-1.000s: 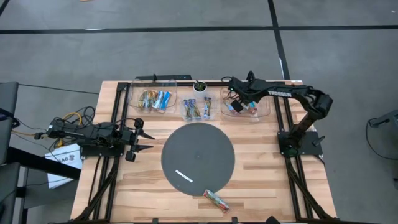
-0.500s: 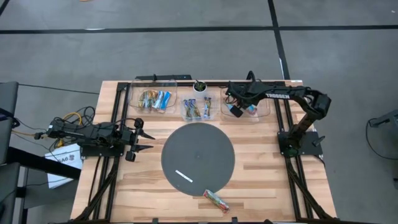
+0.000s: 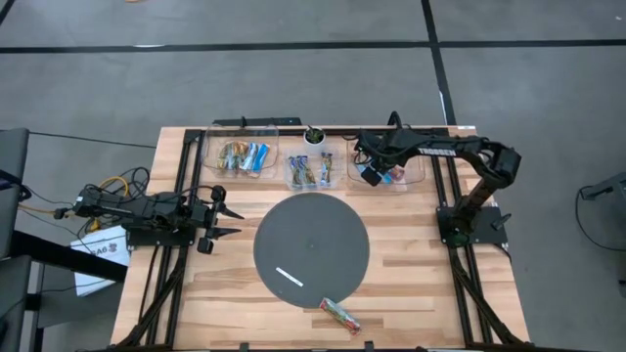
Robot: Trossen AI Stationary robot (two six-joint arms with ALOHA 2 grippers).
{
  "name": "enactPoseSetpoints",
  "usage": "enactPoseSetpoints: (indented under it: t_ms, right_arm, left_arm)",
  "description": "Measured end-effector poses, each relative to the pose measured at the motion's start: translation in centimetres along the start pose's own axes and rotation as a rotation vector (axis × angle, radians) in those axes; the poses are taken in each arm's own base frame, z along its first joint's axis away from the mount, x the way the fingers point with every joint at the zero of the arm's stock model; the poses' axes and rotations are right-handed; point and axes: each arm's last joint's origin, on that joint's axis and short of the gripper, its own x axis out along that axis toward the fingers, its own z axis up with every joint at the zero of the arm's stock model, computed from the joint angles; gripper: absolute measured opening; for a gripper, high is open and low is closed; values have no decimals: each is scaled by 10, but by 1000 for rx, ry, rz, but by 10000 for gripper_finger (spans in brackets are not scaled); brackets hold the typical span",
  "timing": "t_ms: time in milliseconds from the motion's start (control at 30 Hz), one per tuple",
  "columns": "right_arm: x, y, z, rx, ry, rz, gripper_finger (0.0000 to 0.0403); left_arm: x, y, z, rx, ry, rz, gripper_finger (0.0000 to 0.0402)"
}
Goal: Pick and place Granola Bars by type
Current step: Put the red granola bar into the right transparent bin
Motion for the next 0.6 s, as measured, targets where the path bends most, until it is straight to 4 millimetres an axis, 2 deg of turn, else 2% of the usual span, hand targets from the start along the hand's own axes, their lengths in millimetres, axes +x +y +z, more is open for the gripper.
enactPoseSetpoints:
  t_ms: [133, 367, 600]
  right_arm:
    - [-11, 2, 1, 5, -66, 10, 98]
    - [-55, 10, -7, 16, -241, 64, 98]
    - [-98, 40, -30, 21, -371, 178, 98]
  left_arm:
    - [0, 0, 0, 0, 0, 0, 154]
    - [0, 0, 0, 0, 0, 0, 154]
    - [0, 0, 0, 0, 0, 0, 154]
